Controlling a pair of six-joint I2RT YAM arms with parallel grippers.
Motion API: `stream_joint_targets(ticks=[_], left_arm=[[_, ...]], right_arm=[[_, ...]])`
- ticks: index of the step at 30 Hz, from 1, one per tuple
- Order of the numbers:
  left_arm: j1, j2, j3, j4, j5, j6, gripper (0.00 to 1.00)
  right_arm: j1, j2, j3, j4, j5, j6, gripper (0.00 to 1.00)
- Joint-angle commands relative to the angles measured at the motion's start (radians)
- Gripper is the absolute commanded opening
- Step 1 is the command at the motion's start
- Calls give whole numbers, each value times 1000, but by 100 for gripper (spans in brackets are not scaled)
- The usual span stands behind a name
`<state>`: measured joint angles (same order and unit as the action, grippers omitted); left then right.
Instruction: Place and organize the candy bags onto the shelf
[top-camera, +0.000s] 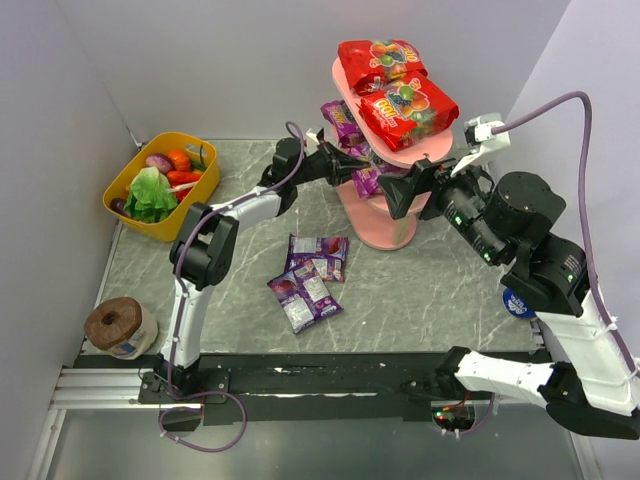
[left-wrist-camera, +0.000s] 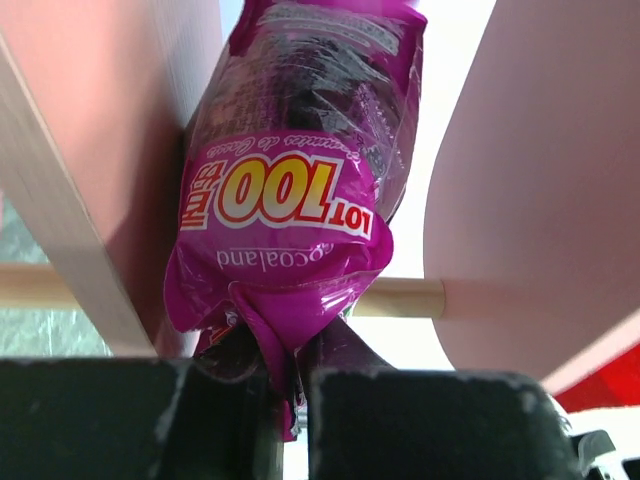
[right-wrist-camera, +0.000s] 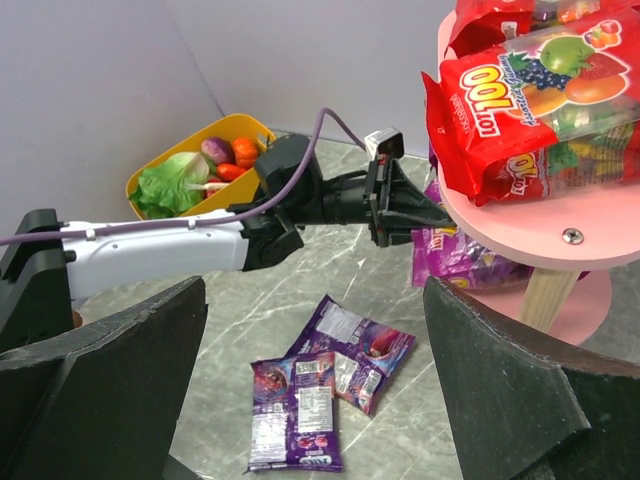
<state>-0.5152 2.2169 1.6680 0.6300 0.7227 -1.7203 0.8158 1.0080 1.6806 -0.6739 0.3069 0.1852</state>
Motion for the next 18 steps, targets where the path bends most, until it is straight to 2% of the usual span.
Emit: stream_joint_targets(ticks=[1, 8, 16, 18], left_arm=[[-5, 29, 90, -15, -43, -1, 12], [-5, 56, 119, -46, -45, 5, 25], [3, 72, 136, -59, -28, 31, 33], [6, 58, 110, -62, -40, 47, 40]], right_arm=[[3, -5, -4, 25, 20, 3, 95], [3, -5, -5, 30, 24, 3, 95], [2, 6, -1, 28, 15, 3, 95], [2, 7, -4, 27, 17, 5, 95]])
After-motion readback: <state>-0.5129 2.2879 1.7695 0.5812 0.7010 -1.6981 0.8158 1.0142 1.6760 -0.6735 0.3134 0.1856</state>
